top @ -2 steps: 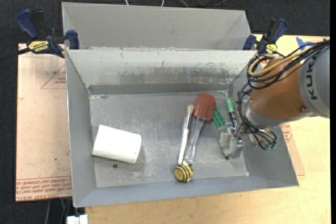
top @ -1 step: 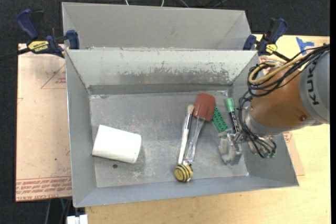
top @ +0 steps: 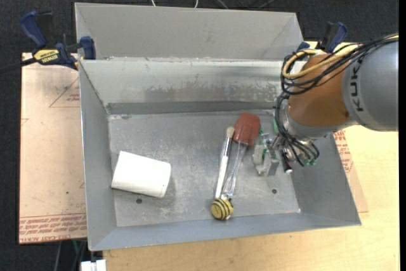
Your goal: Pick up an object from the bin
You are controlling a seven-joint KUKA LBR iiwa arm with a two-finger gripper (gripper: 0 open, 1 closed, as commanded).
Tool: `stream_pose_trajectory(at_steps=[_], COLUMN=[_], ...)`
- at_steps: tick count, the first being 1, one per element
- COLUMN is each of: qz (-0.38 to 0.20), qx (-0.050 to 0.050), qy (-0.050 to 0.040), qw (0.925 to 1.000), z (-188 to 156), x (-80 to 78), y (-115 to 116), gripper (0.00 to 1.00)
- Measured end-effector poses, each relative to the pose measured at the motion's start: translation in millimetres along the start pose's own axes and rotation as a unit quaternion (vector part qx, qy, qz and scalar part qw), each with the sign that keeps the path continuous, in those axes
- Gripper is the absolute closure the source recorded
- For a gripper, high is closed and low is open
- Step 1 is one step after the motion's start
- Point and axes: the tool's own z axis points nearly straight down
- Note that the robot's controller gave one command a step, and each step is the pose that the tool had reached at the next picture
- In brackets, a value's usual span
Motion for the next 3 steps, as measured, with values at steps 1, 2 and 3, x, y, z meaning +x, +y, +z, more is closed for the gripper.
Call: stream_pose_trajectory(at_steps=[1, 2, 3], qz=[-0.019, 0.067, 0.067], qx=[-0.001, -0.002, -0.005], qy=[0.0018, -0.0006, 0.0005], qw=[0.9998, 0.9978, 0.9977], z=[-10.4, -9.1, -3.8], x=[-7.5, -31.2, -42.5], y=[-19.9, -41.1, -56.3], gripper=[1.0, 1.0, 1.0])
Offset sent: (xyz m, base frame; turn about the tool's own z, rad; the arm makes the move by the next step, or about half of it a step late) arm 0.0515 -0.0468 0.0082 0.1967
